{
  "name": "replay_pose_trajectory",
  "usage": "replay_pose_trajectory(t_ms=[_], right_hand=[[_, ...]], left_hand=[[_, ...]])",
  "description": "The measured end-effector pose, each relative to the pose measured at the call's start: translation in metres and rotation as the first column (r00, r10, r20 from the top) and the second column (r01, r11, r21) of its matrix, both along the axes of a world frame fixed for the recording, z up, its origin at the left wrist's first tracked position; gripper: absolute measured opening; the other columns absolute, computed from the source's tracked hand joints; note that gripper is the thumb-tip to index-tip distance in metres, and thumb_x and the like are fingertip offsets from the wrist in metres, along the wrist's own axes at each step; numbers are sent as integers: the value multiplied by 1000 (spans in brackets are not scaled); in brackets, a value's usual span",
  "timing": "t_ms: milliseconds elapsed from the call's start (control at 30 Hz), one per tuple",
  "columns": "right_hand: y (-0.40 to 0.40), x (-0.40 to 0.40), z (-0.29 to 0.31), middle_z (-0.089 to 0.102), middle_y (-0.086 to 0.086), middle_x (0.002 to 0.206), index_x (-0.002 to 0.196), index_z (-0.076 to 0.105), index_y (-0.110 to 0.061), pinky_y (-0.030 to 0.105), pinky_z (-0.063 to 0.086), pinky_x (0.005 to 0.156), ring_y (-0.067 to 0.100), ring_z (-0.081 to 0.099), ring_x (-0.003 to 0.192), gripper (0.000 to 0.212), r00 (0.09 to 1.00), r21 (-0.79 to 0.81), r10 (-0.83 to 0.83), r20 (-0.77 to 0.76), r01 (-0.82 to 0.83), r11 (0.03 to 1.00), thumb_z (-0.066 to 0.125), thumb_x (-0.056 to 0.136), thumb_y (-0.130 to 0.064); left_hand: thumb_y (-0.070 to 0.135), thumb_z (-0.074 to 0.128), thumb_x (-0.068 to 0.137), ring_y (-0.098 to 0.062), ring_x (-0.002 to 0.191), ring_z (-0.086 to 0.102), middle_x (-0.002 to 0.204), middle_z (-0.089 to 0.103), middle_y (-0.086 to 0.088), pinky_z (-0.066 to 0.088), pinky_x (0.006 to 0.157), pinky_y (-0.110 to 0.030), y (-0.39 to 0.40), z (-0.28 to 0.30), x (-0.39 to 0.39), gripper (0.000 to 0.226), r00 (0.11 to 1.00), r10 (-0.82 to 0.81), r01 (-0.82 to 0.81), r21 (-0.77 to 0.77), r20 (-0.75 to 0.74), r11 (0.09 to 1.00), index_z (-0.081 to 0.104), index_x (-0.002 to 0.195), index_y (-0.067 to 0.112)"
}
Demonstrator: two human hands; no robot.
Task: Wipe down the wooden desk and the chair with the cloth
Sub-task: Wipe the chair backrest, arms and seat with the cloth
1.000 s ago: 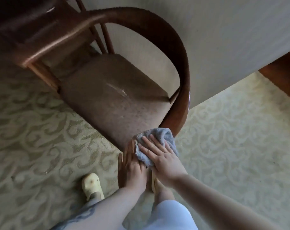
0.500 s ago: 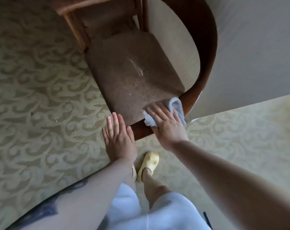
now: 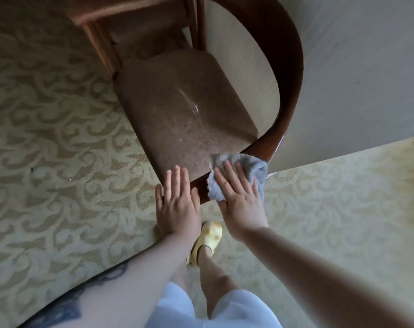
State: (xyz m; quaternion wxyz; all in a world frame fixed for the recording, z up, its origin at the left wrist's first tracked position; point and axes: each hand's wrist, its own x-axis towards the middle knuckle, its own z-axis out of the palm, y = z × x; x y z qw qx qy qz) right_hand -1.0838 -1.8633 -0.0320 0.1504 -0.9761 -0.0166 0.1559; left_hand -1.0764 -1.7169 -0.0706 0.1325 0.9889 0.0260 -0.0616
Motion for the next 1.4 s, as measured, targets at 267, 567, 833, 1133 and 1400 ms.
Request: replay_pose_trajectory(t_ms=[267, 567, 833, 1133, 1400], right_hand=[[-44, 39, 0, 4, -14, 162, 154, 12, -38, 39, -7, 121, 9, -8, 149, 57, 999, -146, -32, 27, 36, 989, 27, 100, -46], [-65, 55, -4, 12, -15, 161, 153, 17, -40, 36, -8, 120, 7, -2, 149, 61, 986, -74, 164, 15, -163, 984, 12, 94, -54], [-63, 67, -5, 19, -12, 161, 152, 24, -36, 34, -9, 119, 11, 7, 149, 60, 918, -11, 395, 0, -395, 918, 18, 94, -50], [-86, 51, -9, 30, -6, 157, 149, 36, -31, 38, 2, 118, 17, 19, 148, 57, 917, 19, 385, 102, -389, 921, 35, 93, -42], [-144, 97, -7, 30, -5, 157, 148, 39, -26, 42, 1, 121, 16, 11, 149, 53, 959, -78, 189, 212, -176, 981, 31, 97, -41]], left_hand=[[36, 24, 98, -23, 142, 33, 153, 38, -6, 19, 113, -42, -7, 2, 3, 57, 1000, -16, 15, -45, -14, 999, 43, 145, 12], [36, 19, 98, -20, 143, 30, 152, 40, -2, 19, 117, -47, -41, 5, 11, 57, 998, 42, -42, 2, -49, 999, 43, 145, 16], [30, 27, 93, -21, 142, 34, 151, 41, -4, 17, 114, -42, -71, 7, 13, 56, 995, 96, -96, 29, -14, 995, 47, 142, 12], [28, 47, 85, -25, 138, 39, 151, 42, -3, 10, 115, -51, -108, 9, 20, 57, 979, 199, -197, 43, -37, 979, 48, 141, 16], [35, 27, 95, -24, 134, 45, 147, 46, -1, 13, 113, -52, -115, 6, 24, 52, 967, 255, -255, 13, 14, 967, 53, 138, 20]])
